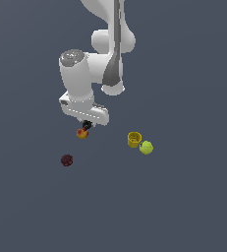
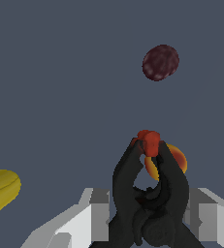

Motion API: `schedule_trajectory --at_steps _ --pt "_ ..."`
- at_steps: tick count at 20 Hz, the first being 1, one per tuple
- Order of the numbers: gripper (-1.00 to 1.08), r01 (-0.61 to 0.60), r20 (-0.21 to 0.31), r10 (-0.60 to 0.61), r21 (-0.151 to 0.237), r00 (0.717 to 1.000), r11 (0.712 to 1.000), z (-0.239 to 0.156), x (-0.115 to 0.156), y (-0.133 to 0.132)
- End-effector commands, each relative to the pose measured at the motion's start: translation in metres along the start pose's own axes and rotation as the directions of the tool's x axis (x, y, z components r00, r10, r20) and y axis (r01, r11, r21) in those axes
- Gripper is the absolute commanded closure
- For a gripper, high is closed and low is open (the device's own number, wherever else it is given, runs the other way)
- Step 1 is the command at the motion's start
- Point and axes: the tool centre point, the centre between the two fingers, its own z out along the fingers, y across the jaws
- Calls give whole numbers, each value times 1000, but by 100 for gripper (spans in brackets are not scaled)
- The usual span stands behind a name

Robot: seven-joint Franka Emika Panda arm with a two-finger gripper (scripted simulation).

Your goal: Pick up a designated object from a clutter of objects.

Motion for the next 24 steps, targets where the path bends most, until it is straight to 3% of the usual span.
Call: schedule_trajectory --at_steps 1,14,24 --pt "108 0 0 0 -1 1000 1000 -21 -8 0" --pt "108 0 0 0 -2 1000 1000 -130 -45 -1" --pt "108 0 0 0 -2 1000 1000 -177 -59 -2"
